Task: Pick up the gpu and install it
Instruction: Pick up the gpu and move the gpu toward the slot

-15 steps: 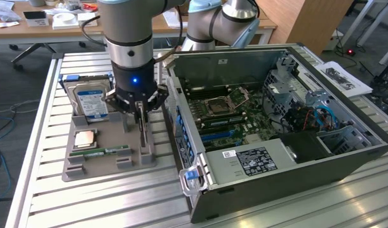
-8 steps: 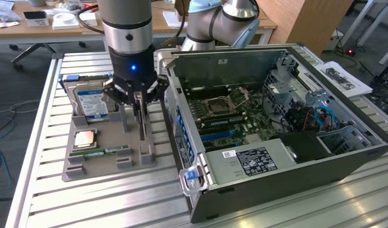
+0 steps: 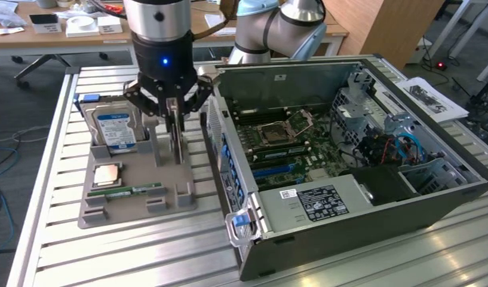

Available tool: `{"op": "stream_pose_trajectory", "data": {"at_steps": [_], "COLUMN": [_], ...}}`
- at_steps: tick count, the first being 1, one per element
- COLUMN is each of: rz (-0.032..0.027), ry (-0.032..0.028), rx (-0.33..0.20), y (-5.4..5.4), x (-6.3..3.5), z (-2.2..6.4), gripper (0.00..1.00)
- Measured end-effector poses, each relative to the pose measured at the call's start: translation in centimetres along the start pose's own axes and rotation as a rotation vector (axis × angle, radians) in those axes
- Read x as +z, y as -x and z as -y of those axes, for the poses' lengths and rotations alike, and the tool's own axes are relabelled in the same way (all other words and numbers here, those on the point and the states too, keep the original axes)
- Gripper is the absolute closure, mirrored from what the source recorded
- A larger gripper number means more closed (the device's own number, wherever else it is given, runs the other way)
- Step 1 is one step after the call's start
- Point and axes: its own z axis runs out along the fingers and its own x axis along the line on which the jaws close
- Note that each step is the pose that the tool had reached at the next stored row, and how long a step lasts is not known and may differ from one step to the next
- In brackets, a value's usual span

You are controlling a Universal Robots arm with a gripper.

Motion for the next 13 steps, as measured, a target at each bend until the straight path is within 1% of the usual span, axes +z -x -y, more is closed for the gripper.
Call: {"op": "stream_pose_trajectory", "data": {"at_steps": [13], "rz": [0.0004], "ry": [0.0], "rx": [0.0], "y": [0.1], "x": [-5.87], "z": [-0.23], "gripper": [0.73]}}
